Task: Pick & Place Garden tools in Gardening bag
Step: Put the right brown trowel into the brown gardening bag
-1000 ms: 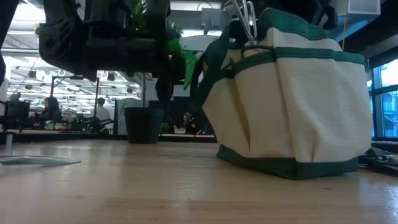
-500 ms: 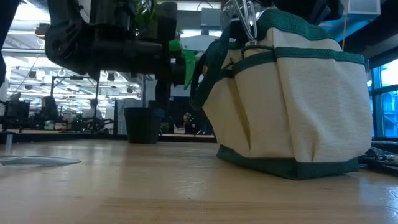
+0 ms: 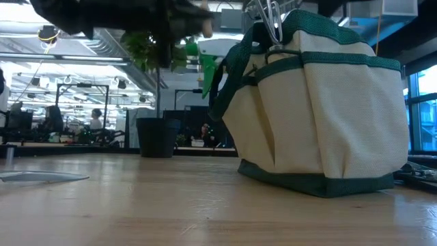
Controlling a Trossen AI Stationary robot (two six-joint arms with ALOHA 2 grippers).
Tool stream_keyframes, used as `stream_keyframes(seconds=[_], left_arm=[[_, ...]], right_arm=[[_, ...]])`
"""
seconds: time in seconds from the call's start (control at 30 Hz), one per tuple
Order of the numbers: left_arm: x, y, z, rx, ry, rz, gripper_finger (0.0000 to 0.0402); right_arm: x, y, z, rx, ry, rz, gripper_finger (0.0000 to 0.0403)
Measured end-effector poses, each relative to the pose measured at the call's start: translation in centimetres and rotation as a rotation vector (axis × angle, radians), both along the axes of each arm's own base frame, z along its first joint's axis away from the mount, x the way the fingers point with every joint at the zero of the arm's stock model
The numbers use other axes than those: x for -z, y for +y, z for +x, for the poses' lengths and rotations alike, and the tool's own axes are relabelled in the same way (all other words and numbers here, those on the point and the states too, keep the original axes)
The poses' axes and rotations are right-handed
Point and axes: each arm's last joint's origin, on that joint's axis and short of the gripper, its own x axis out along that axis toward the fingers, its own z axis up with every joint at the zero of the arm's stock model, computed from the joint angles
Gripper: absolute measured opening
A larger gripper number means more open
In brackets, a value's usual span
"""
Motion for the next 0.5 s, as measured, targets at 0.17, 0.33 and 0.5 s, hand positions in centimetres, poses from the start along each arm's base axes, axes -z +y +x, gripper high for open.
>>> stream_keyframes(seconds=[0.17, 0.33, 0.5], left_arm=[[-2.0, -1.7, -1.4, 0.150, -0.065, -0.088, 0.0063], [-2.7, -4.2, -2.2, 0.352, -0.096, -0.180, 0.0063], [-4.0, -7.2, -2.3, 0.470, -0.119, -0.232, 0.0063]], right_arm=[[-2.1, 2.2, -1.3, -0.027, -0.196, 0.065, 0.0001], [-2.9, 4.9, -2.2, 0.000, -0.363, 0.063, 0.0003], [-2.3, 6.8, -3.0, 0.061, -0.393, 0.078, 0.0004]])
